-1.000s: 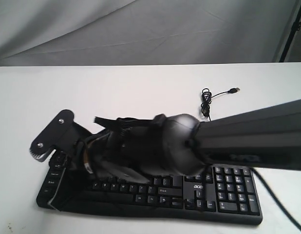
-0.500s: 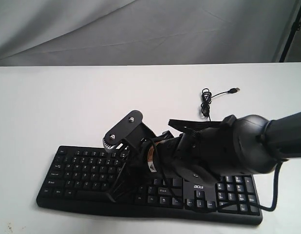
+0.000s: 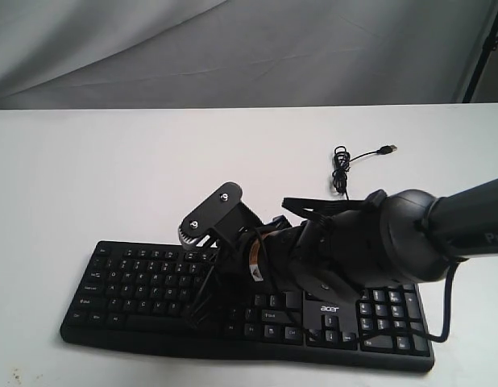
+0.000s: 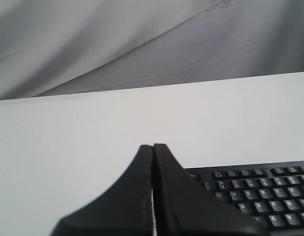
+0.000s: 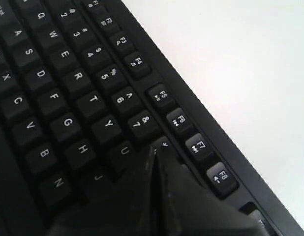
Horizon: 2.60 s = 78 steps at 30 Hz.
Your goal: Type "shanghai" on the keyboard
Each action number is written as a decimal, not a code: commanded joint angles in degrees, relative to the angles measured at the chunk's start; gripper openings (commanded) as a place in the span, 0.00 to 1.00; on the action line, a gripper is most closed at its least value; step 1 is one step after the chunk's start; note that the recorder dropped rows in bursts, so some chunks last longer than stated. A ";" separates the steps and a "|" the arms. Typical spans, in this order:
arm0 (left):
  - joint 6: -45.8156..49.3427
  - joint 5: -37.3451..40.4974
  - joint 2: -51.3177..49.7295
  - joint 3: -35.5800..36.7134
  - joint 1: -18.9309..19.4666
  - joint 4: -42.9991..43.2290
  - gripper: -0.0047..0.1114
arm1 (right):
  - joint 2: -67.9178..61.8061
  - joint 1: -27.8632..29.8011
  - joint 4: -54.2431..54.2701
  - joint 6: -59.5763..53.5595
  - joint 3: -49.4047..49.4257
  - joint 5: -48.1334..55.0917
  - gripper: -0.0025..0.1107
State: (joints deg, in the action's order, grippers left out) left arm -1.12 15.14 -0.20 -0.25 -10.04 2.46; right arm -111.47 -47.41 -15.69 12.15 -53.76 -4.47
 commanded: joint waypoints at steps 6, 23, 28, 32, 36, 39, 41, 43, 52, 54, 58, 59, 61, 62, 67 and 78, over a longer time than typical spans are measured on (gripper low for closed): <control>-0.16 -0.27 0.20 0.25 -0.20 0.04 0.04 | -1.06 0.03 0.21 -0.35 0.34 -0.74 0.02; -0.16 -0.27 0.20 0.25 -0.20 0.04 0.04 | 11.75 -0.02 -1.97 -0.37 6.07 -2.32 0.02; -0.16 -0.27 0.20 0.25 -0.20 0.04 0.04 | 20.94 -0.02 -1.97 -0.37 12.59 -4.17 0.02; -0.16 -0.27 0.20 0.25 -0.20 0.04 0.04 | 27.12 -0.02 -1.00 -0.37 18.97 -7.58 0.02; -0.16 -0.27 0.20 0.25 -0.20 0.04 0.04 | 30.41 -0.02 5.08 0.02 23.04 -6.01 0.02; -0.16 -0.27 0.20 0.25 -0.20 0.04 0.04 | 31.20 -0.02 6.25 0.02 24.70 -3.81 0.02; -0.16 -0.27 0.20 0.25 -0.20 0.04 0.04 | 31.20 -0.02 6.25 0.02 24.76 -3.81 0.02; -0.16 -0.27 0.20 0.25 -0.20 0.04 0.04 | 31.20 -0.02 6.25 0.02 24.75 -4.03 0.02; -0.16 -0.27 0.20 0.25 -0.20 0.04 0.04 | 31.20 -0.02 6.25 0.16 24.75 -4.28 0.02; -0.16 -0.27 0.20 0.25 -0.20 0.04 0.04 | 31.87 -0.02 5.71 0.16 24.95 -4.28 0.02; -0.16 -0.27 0.20 0.25 -0.20 0.04 0.04 | 37.34 -0.02 5.34 0.16 27.53 -4.28 0.02; -0.16 -0.27 0.20 0.25 -0.20 0.04 0.04 | 41.78 -0.02 5.88 0.16 29.91 -4.15 0.02; -0.16 -0.27 0.20 0.25 -0.20 0.04 0.04 | 49.73 0.11 6.01 0.16 33.96 -3.88 0.02; -0.16 -0.27 0.20 0.25 -0.20 0.04 0.04 | 52.29 0.34 6.01 0.16 35.05 -3.88 0.02; -0.16 -0.27 0.20 0.25 -0.20 0.04 0.04 | 78.35 16.62 5.50 -0.30 46.96 -3.88 0.02; -0.16 -0.27 0.20 0.25 -0.20 0.04 0.04 | 109.34 35.45 3.03 -0.02 53.76 -0.26 0.02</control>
State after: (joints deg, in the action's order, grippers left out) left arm -1.12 15.14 -0.20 -0.25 -10.04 2.46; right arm -3.36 -12.46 -12.28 11.94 -0.22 -5.53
